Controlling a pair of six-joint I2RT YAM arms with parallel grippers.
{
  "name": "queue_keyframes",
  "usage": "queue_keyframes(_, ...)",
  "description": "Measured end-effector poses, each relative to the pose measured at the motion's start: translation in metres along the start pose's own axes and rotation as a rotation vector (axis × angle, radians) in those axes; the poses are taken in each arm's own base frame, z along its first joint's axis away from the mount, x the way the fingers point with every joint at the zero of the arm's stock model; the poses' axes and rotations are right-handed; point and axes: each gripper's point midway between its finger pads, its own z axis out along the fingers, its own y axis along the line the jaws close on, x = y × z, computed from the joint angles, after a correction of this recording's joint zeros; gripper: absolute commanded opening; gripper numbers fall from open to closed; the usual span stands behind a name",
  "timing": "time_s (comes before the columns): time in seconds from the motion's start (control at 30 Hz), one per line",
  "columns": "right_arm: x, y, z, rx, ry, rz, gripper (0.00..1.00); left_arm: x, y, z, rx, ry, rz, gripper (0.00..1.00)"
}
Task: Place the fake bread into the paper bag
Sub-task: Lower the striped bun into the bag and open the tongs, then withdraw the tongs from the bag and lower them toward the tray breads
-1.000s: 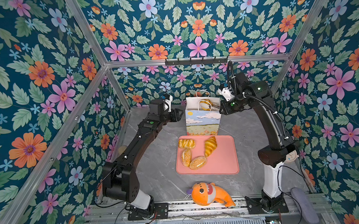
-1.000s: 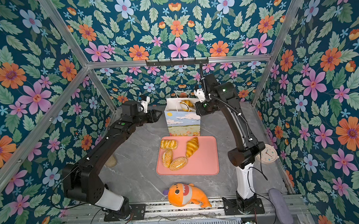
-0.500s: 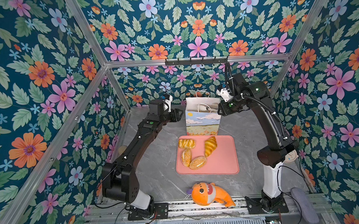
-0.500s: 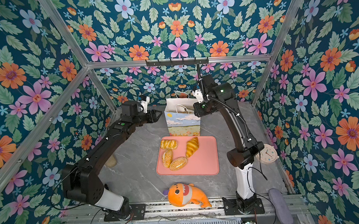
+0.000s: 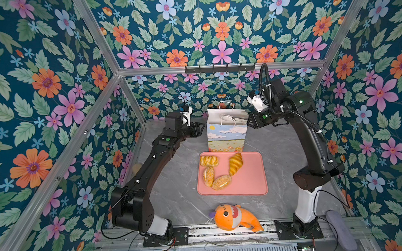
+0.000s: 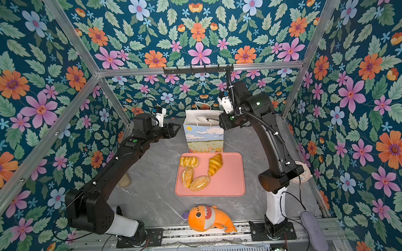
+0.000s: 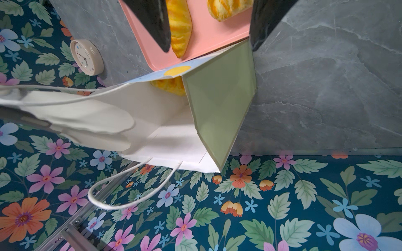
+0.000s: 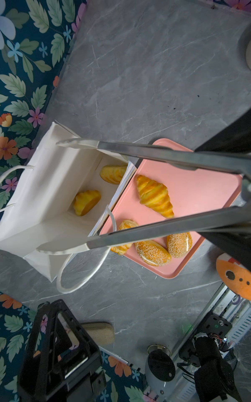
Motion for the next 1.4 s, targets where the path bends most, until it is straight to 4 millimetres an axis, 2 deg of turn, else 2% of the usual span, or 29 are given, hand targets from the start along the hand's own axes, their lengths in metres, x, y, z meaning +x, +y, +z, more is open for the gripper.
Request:
queue_keyframes(0.17,-0.003,0.003,-0.030,-0.005,-0.076,-0.008,0.48,-0.005,-0.003,-0.007,-0.001,-0.018,0.007,0.59)
queue_keyframes(0.4,0.009,0.008,-0.078,-0.011,-0.162,-0.016,0.46,-0.006,-0.002,-0.013,-0.020,-0.028,0.012,0.59)
queue_keyframes(0.57,0.031,0.011,-0.114,-0.015,-0.234,-0.018,0.43,-0.004,0.000,-0.020,-0.042,-0.031,0.013,0.59)
queue_keyframes(0.73,0.063,0.011,-0.128,-0.018,-0.267,-0.002,0.40,-0.004,-0.001,-0.027,-0.047,-0.039,0.015,0.59)
queue_keyframes(0.87,0.095,0.015,-0.132,-0.055,-0.277,0.022,0.39,-0.001,0.000,-0.031,-0.055,-0.042,0.015,0.59)
queue_keyframes(1.0,0.123,0.020,-0.126,-0.096,-0.255,0.059,0.39,0.006,0.002,-0.033,-0.066,-0.036,0.011,0.59)
queue_keyframes(1.13,0.157,0.021,-0.105,-0.122,-0.174,0.119,0.36,0.013,0.004,-0.035,-0.068,-0.028,0.003,0.59)
queue_keyframes(1.23,0.181,0.018,-0.087,-0.119,-0.103,0.183,0.28,0.022,0.006,-0.037,-0.072,-0.020,-0.010,0.59)
queue_keyframes(1.4,0.216,0.020,-0.056,-0.136,0.013,0.296,0.26,0.035,0.009,-0.042,-0.076,-0.017,-0.032,0.59)
